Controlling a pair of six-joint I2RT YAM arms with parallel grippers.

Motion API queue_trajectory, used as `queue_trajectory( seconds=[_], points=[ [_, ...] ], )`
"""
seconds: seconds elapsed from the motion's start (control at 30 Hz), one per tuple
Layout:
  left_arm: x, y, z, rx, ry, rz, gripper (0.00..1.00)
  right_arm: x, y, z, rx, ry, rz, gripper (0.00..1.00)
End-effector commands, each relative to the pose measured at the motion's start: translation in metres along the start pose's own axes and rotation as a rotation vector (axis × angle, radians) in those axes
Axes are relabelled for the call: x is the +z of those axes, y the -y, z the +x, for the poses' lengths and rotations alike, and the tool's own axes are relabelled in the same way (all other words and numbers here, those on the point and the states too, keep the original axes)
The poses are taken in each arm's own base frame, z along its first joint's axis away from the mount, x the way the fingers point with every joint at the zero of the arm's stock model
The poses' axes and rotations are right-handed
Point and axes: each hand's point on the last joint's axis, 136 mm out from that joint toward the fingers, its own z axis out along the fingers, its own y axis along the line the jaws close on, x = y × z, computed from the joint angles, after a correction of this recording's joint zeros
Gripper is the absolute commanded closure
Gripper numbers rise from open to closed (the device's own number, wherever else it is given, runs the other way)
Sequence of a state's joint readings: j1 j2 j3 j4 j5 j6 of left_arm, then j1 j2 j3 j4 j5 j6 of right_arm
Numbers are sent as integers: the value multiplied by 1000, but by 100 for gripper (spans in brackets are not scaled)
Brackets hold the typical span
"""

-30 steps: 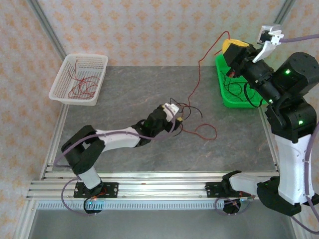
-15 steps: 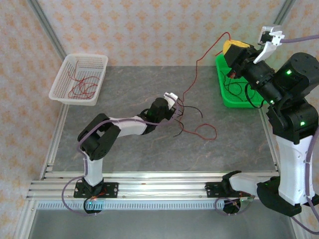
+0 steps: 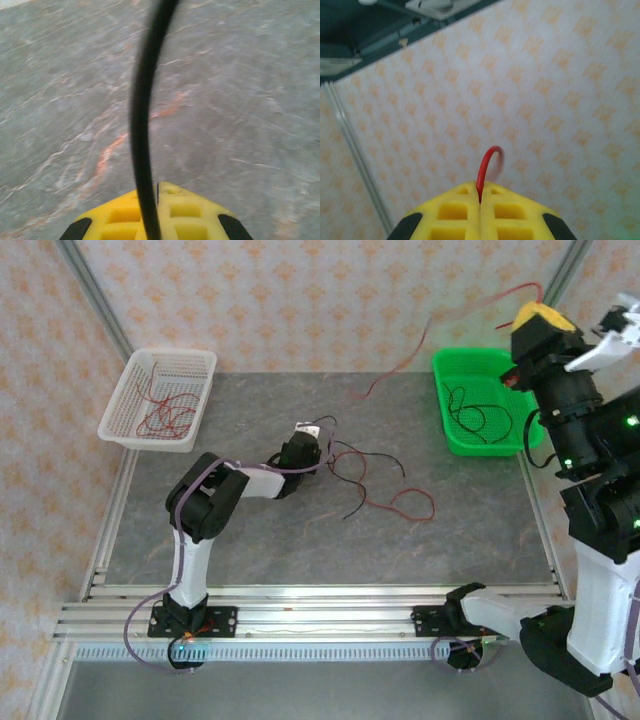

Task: Untangle the cables
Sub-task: Untie the cable, then place the cable into the container.

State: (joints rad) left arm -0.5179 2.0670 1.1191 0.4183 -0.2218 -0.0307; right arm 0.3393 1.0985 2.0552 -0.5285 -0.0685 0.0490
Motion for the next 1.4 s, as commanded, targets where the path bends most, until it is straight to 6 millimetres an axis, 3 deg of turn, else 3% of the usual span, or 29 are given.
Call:
queue_trajectory(
  seconds=[0.0,0.13,0.27,0.37,0.47,0.67,0.87,1.1,1.27,1.37],
  points=[
    [6,-15,16,-31,-72,-91,100,-13,6,-37,-2,145,47,100],
    [10,-27,22,-32,-121,-146,100,-11,7,-39,-10,153,56,100],
    [4,-24,16,-42,-114,-112,100,-4,8,-29,-23,121,59,100],
    [-6,-21,-4,-59,-86,-80,71,0,9,-18,-30,88,59,100],
    [-22,-20,-31,-65,-56,-49,50,3,10,-6,-39,52,57,100],
    [-73,-9,-94,-26,-2,46,44,11,9,30,-49,-59,27,100],
    [-129,11,-128,40,61,138,44,26,1,81,-40,-202,-54,100],
    [-213,45,-171,131,324,370,44,49,-27,140,-83,-401,-251,100],
    [-262,48,-200,167,482,477,40,52,-40,168,-191,-507,-377,100],
    [-280,49,-215,194,541,505,36,49,-47,183,-261,-557,-460,100]
  ],
)
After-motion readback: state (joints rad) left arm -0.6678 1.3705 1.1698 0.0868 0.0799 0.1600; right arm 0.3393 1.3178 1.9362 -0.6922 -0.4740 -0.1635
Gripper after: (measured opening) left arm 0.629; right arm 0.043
